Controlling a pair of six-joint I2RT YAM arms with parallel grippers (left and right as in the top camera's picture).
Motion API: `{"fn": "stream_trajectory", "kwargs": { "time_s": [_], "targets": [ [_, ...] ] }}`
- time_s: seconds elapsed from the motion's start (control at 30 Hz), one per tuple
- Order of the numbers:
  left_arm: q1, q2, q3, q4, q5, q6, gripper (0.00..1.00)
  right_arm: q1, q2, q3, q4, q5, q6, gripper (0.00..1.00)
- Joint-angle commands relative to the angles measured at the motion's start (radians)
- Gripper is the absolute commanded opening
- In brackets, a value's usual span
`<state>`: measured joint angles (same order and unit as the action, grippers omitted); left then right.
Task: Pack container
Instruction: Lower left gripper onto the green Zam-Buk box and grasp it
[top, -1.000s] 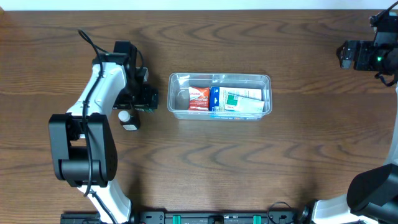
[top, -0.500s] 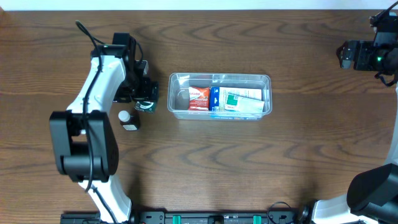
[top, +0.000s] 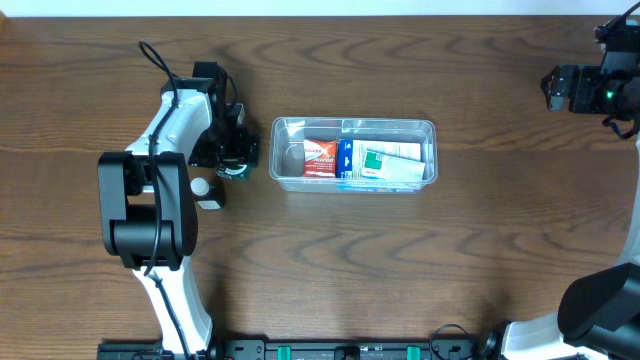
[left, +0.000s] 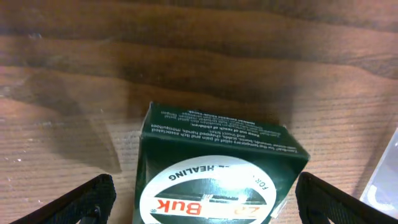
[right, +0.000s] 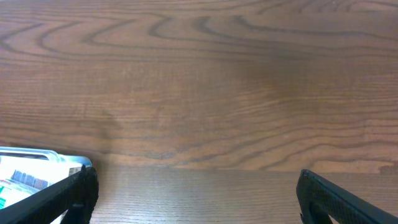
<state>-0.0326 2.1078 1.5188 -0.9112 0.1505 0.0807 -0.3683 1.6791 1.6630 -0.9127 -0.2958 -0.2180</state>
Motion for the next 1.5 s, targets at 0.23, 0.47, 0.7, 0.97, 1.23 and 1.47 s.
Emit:
{"fn": "stream_trajectory", "kwargs": {
  "time_s": [0.23,0.47,0.7,0.97,1.23,1.47],
  "targets": [
    [0.003,0.004,0.009,0.003,-0.005,0.024,0.81,-0.005,-0.002,0.009,0.000,-0.007,0.012,0.99],
    [0.003,0.004,0.005,-0.011,-0.005,0.024,0.74,-0.005,-0.002,0.009,0.000,-0.007,0.012,0.99],
    [0.002,0.004,-0.022,-0.013,-0.005,0.023,0.71,-0.005,-0.002,0.009,0.000,-0.007,0.011,0.99],
    [0.002,0.004,-0.029,-0.006,-0.004,0.003,0.69,-0.005,-0.002,0.009,0.000,-0.007,0.012,0.99],
    [-0.012,0.004,-0.029,-0.006,-0.005,-0.042,0.65,-0.005,-0.002,0.009,0.000,-0.007,0.012,0.99],
    [-0.031,0.003,-0.028,-0.009,-0.005,-0.080,0.60,-0.005,-0.002,0.009,0.000,-0.007,0.011,0.99]
  ]
}}
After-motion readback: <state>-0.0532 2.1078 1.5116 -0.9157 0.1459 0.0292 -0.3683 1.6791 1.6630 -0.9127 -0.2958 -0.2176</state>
